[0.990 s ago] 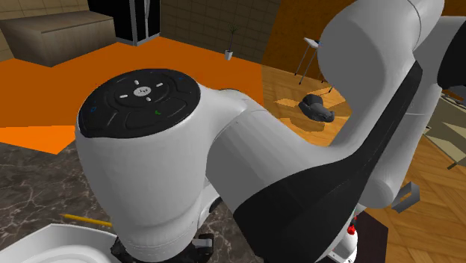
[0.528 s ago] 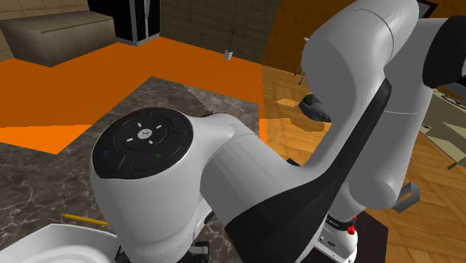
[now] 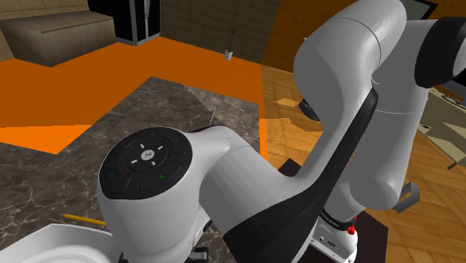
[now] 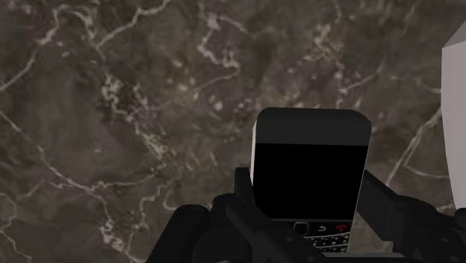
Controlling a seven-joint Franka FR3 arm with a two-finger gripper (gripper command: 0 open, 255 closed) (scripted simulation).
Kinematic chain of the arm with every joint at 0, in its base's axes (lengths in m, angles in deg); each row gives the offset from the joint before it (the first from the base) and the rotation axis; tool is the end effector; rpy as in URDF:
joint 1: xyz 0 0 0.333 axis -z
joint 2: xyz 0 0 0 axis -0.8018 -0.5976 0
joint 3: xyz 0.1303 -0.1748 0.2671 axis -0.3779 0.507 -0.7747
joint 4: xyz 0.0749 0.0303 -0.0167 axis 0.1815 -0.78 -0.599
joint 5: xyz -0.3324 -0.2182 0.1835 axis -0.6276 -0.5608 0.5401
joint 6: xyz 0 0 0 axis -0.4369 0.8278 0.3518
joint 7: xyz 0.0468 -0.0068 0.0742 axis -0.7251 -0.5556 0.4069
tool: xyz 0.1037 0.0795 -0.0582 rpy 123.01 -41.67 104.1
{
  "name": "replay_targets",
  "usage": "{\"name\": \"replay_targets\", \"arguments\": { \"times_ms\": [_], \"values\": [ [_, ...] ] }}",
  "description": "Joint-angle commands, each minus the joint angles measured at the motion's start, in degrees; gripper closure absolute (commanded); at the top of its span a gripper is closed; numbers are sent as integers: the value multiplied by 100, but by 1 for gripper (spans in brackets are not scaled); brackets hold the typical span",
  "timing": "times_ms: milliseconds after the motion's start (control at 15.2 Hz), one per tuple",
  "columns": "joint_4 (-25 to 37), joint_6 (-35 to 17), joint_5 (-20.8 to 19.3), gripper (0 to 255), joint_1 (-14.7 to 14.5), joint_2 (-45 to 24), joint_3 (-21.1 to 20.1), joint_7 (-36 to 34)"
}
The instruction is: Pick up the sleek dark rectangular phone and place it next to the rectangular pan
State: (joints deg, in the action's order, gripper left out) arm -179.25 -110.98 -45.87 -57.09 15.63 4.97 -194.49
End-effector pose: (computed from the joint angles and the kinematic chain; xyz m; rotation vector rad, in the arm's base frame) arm 0.2506 0.5567 0.3085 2.8390 -1.1892 0.0038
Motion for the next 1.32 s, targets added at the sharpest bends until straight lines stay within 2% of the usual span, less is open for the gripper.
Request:
{"name": "replay_targets", "arguments": {
  "times_ms": [0,66,132,462,726,1254],
  "values": [
    [1,-1,-3,255,-4,-3,3,-2],
    [1,-1,-3,255,-4,-3,3,-2],
    [1,-2,-3,0,-4,-3,3,-2],
    [1,-1,-3,0,-4,-3,3,-2],
    [369,563,457,0,338,370,-431,294],
    [369,563,457,0,338,370,-431,294]
  ]
}}
